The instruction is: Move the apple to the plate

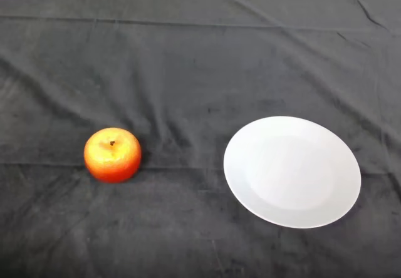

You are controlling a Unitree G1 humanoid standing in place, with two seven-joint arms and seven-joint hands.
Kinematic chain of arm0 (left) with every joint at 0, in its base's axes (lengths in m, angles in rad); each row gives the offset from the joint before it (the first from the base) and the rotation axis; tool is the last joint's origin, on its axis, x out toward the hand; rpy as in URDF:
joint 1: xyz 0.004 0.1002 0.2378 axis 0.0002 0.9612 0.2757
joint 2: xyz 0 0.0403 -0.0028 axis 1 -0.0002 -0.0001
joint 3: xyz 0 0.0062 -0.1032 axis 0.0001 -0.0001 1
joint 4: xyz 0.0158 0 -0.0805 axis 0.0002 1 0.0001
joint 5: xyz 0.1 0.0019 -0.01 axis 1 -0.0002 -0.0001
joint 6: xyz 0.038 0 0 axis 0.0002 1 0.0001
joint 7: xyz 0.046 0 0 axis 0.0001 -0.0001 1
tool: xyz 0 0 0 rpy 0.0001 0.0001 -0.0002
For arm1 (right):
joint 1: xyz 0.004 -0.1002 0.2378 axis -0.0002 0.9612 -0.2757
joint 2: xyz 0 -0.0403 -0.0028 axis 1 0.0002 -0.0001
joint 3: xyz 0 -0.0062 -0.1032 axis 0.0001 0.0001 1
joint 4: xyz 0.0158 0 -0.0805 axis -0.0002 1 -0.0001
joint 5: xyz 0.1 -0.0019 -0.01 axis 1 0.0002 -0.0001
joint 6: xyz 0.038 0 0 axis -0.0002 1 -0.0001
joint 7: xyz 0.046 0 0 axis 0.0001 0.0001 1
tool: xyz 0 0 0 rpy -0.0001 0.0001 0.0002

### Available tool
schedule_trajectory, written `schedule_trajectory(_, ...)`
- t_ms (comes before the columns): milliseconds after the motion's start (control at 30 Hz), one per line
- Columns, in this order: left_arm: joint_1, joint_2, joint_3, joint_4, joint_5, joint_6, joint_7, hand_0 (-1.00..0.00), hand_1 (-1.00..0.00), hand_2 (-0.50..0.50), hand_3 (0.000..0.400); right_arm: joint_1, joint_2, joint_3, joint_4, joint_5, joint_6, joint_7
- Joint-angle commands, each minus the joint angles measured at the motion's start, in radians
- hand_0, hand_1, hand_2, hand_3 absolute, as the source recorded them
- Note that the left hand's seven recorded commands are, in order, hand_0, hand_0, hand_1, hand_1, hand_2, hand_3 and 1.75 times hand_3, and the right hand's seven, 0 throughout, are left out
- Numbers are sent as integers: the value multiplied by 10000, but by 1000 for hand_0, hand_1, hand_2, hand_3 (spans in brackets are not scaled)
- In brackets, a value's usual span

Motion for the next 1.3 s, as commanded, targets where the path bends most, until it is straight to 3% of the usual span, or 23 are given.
schedule_trajectory(33,-205,-39,241,-501,134,182,-191,0,0,0,0,707,473,230,428,-229,82,82)
schedule_trajectory(600,-306,-307,-12,-580,820,304,-326,0,0,0,0,713,473,230,416,-227,87,84)
schedule_trajectory(933,-472,-589,-833,-803,1745,393,-800,0,0,0,0,724,474,227,395,-223,97,86)
schedule_trajectory(1300,-333,-959,-1956,-1003,3070,43,-1206,0,0,0,0,744,474,223,356,-216,115,91)
